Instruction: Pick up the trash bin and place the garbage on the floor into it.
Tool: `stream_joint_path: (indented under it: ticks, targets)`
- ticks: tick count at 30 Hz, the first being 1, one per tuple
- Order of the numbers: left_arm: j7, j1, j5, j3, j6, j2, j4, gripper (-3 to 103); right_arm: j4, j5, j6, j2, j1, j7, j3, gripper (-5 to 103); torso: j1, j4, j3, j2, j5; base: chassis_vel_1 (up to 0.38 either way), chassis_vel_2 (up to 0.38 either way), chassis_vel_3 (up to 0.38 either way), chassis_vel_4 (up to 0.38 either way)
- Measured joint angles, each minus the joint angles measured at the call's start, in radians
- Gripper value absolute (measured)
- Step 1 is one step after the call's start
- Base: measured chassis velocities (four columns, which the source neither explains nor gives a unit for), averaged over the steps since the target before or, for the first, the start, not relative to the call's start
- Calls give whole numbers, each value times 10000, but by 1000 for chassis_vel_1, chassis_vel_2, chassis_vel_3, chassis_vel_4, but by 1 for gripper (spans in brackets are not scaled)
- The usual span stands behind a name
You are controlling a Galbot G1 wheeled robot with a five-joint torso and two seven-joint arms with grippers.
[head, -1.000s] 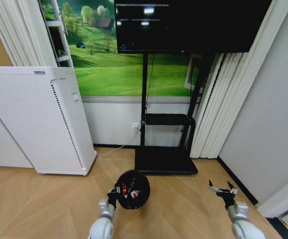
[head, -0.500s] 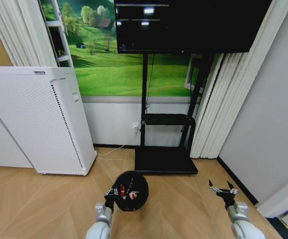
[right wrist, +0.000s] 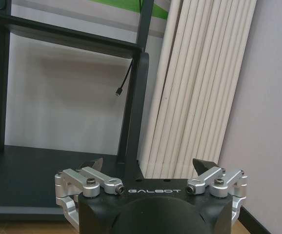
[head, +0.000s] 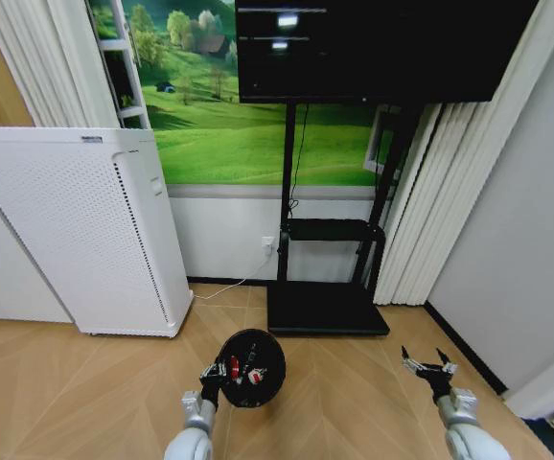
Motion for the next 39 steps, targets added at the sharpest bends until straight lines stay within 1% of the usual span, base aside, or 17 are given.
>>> stream_joint_path:
  ticks: [4,11,13,14,16,17,19,22,23,28,29,32,39]
  targets:
    - [12,76,11,38,-17,-22,-20,4,-1,0,-1,-1,0,1,1,100,1,-8,0,0,0,-7,-5,-6,-14]
    - [11,158,27,43,-41,-26,-78,4,-1,0,0,-1,0,0,1,100,-1,-3,0,1,0,64,75,-77,-89]
    - [11,176,27,43,-41,-22,-95,4,-1,0,0,-2,0,0,3,100,0,-3,0,0,-2,203,213,-179,-193]
    - [8,188,28,36,-42,-16,-101,4,-2,1,0,-2,-1,-1,1,100,0,1,0,-1,5,203,237,-199,-193]
    - [4,193,29,25,-42,-6,-106,4,-1,0,0,-1,0,-2,2,100,0,0,0,0,5,219,237,-199,-222]
    - [3,194,28,21,-43,6,-113,4,-1,0,0,-2,0,-2,2,100,-1,1,0,-2,-4,255,251,-203,-239]
    - [2,192,28,1,-43,18,-114,4,-1,0,-1,-2,0,-2,2,100,-1,-3,0,-1,0,251,267,-266,-248]
    - [1,187,26,-1,-42,22,-114,4,-2,1,-1,-2,0,-1,3,100,-2,-3,-1,-1,2,279,275,-267,-288]
    - [0,182,25,-1,-44,14,-115,4,-1,0,-1,-2,0,-2,2,100,0,-5,0,-2,-4,272,306,-321,-264]
    - [-2,198,49,19,-40,0,-100,4,-2,0,-1,-1,0,-2,2,100,-2,-4,-2,0,3,322,323,-319,-320]
    - [-3,208,67,24,-41,-4,-91,4,-1,0,-1,-2,1,-3,2,100,-1,-1,0,-2,-5,322,350,-328,-282]
    - [-5,223,86,20,-41,-8,-70,4,-1,1,-1,-1,1,-2,2,100,-3,0,-1,-1,-2,310,311,-254,-260]
    - [-4,221,110,24,-68,-23,-22,4,0,0,-1,0,1,-3,1,100,-2,3,0,-1,1,74,53,-76,-71]
